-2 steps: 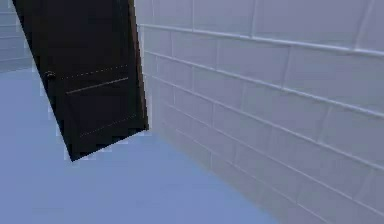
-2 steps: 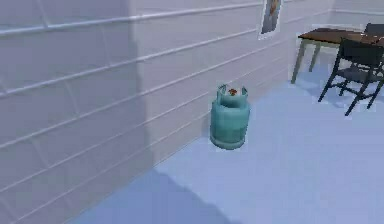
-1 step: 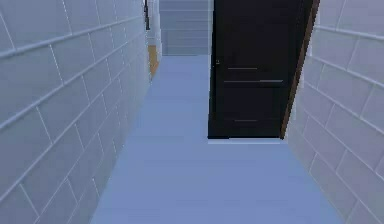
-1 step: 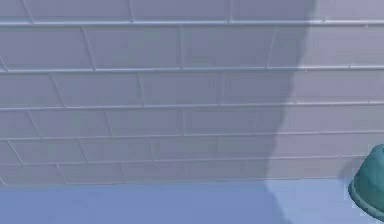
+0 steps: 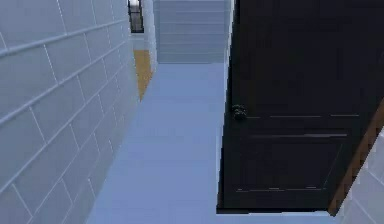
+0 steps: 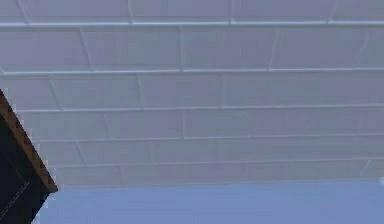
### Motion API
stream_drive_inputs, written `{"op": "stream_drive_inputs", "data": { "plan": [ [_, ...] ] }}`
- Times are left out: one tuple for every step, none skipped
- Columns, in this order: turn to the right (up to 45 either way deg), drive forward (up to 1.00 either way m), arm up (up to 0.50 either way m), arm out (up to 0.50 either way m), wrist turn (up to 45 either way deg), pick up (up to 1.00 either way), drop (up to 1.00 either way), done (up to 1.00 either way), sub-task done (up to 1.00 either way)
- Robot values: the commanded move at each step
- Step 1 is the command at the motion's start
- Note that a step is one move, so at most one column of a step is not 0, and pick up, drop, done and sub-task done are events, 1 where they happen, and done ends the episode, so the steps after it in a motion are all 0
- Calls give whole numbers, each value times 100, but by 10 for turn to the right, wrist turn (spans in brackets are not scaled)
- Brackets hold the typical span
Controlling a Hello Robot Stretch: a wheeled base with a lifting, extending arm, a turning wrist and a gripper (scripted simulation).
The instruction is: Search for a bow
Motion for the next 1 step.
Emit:
{"op": "stream_drive_inputs", "data": {
  "plan": [
    [-60, 0, 0, 0, 0, 0, 0, 0, 0]
  ]
}}
